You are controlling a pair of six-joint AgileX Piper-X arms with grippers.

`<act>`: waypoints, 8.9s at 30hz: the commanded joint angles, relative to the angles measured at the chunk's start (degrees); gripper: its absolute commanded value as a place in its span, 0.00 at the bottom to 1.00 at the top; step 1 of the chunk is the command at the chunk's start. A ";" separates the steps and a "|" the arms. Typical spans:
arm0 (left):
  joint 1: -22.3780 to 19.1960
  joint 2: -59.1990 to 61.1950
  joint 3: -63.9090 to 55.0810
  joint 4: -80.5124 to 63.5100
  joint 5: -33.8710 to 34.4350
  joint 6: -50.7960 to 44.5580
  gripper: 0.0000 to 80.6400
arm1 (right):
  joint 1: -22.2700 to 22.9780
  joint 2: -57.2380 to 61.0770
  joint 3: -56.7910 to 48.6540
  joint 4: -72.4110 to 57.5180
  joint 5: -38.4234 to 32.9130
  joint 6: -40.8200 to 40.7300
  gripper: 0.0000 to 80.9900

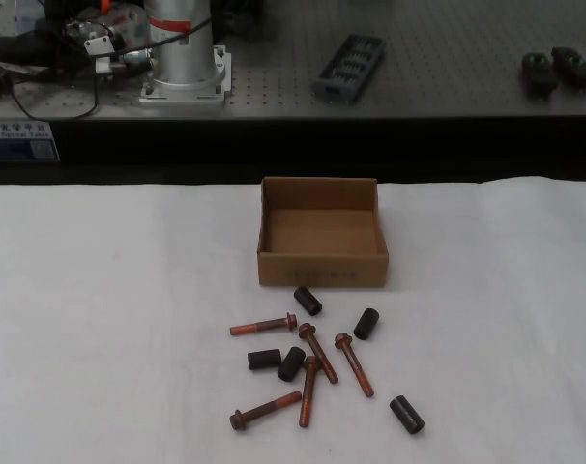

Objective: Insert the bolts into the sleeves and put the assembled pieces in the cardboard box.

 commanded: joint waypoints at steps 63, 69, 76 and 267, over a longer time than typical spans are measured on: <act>0.13 -0.16 0.16 4.86 -0.49 0.64 0.01 | -0.03 -0.49 -0.66 -0.07 -0.14 -0.01 0.41; 0.13 -0.16 0.16 4.86 -0.49 0.64 0.01 | -0.03 -0.49 -0.66 -0.07 -0.14 -0.01 0.41; 0.13 -0.16 0.16 4.86 -0.49 0.64 0.01 | -0.03 -0.49 -0.66 -0.07 -0.14 -0.01 0.41; 0.13 -0.16 0.16 -7.23 16.18 -26.58 0.32 | 2.90 86.50 -60.48 18.10 -30.66 -19.27 0.53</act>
